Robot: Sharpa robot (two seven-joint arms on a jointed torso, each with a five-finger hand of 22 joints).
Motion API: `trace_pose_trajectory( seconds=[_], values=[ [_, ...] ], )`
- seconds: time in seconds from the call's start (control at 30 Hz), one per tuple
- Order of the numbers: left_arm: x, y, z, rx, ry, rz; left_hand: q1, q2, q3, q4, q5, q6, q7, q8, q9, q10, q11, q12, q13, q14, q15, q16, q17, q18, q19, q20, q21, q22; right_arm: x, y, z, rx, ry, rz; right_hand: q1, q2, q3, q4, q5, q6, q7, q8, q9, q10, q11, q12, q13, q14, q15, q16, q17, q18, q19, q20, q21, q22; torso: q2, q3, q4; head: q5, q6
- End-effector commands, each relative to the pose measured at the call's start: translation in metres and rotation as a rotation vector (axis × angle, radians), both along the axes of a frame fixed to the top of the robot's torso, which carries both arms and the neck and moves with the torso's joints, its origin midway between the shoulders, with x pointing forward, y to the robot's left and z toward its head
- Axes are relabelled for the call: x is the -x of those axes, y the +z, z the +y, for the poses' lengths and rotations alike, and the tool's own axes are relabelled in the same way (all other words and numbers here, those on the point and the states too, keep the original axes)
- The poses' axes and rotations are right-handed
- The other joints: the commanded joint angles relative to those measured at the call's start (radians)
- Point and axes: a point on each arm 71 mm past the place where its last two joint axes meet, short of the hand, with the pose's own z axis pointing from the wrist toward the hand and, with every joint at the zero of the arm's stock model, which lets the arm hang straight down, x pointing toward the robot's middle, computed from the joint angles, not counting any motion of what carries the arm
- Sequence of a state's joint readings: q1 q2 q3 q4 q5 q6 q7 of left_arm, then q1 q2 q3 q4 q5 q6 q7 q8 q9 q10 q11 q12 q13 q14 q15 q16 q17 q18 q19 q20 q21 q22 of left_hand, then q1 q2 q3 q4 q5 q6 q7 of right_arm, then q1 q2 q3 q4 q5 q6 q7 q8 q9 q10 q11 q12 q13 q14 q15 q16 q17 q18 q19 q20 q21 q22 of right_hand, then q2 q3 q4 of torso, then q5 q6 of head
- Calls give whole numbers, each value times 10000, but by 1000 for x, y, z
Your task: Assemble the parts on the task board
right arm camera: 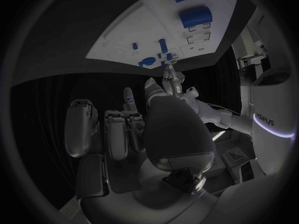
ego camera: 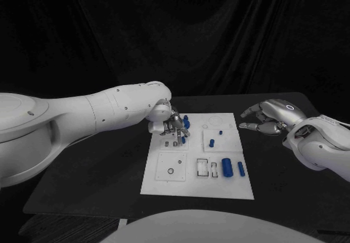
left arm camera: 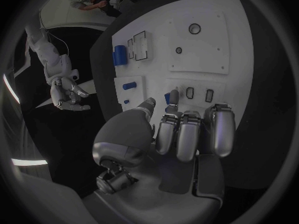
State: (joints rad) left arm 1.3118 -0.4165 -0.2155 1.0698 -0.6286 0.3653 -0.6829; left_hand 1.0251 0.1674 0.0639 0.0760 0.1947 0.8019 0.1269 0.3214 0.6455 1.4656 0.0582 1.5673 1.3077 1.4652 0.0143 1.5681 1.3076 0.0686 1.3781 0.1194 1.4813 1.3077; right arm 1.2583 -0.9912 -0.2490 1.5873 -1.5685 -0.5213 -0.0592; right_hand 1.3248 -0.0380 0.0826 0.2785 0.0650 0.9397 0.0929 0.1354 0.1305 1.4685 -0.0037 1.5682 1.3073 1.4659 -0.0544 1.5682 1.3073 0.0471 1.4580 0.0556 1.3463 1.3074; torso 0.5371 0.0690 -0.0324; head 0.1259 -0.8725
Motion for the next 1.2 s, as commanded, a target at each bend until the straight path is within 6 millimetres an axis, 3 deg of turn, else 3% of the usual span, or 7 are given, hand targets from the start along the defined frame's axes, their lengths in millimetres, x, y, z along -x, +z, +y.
trace_pose_trajectory(
  seconds=[0.03, 0.5, 0.7, 0.9, 1.2],
  values=[
    [-1, -1, -2, 165, 78, -104, 116, 14, 89, -11, 54, 11, -49, 29, 33, 1052, -59, 35, 2631, 1056, -83, 27, 2632, -123, -28, -4, -26, 515, 1, -1, 1, 38, -19, 55, -98, -1, -53, 32, 18, 40, 22, 10, 5, 1023, 71, 26, 2635, 1049, -16, 26, 2635, 51, 28, 4, -27, 1945, -4, 10, -18, -11, -2],
    [-1, -8, 1, 37, 229, 16, 91, 50, 186, -29, 25, 51, -80, 102, 223, 1052, -85, 35, 2631, 1056, -105, 27, 2632, -108, -80, -22, -57, 473, 1, -1, 2, 43, 3, 86, -98, -1, -53, 32, 18, 40, 22, 10, 5, 1023, 71, 26, 2635, 1049, -16, 26, 2635, 51, 28, 4, -27, 1945, -5, 20, -19, -63, -2],
    [-2, -10, 3, -6, 320, 12, 21, -15, 365, -126, 22, -13, -152, 378, 918, 1052, -157, 35, 2631, 1056, -177, 27, 2632, -106, -84, -89, -84, 498, 1, -2, 2, 42, 14, 105, -117, 5, -71, 31, 18, 42, 22, -5, 3, 1023, 72, 26, 2635, 1049, -15, 26, 2635, 54, 23, 4, -43, 1940, -8, 29, 3, -90, -2],
    [-3, -10, 4, -8, 374, 1, -7, -23, 419, -140, 23, -104, -150, 401, 1094, 1052, -160, 35, 2631, 1056, -184, 27, 2632, -96, -124, -101, -113, 465, 1, -3, 2, 50, 5, 115, -117, 5, -71, 31, 18, 42, 22, -5, 3, 1023, 72, 26, 2635, 1049, -15, 26, 2635, 54, 23, 4, -43, 1940, -7, 50, 6, -73, -2],
    [-3, -11, 2, 58, 315, 3, 5, -29, 471, -175, 30, -153, -153, 415, 1208, 1052, -162, 35, 2631, 1056, -186, 27, 2632, -87, -162, -105, -138, 434, 1, -5, 3, 60, 0, 149, -126, 11, -80, 29, 14, 44, 22, -12, 2, 1023, 72, 26, 2635, 1049, -15, 26, 2635, 59, 13, 4, -67, 1933, -5, 47, -15, -79, -2]
  ],
)
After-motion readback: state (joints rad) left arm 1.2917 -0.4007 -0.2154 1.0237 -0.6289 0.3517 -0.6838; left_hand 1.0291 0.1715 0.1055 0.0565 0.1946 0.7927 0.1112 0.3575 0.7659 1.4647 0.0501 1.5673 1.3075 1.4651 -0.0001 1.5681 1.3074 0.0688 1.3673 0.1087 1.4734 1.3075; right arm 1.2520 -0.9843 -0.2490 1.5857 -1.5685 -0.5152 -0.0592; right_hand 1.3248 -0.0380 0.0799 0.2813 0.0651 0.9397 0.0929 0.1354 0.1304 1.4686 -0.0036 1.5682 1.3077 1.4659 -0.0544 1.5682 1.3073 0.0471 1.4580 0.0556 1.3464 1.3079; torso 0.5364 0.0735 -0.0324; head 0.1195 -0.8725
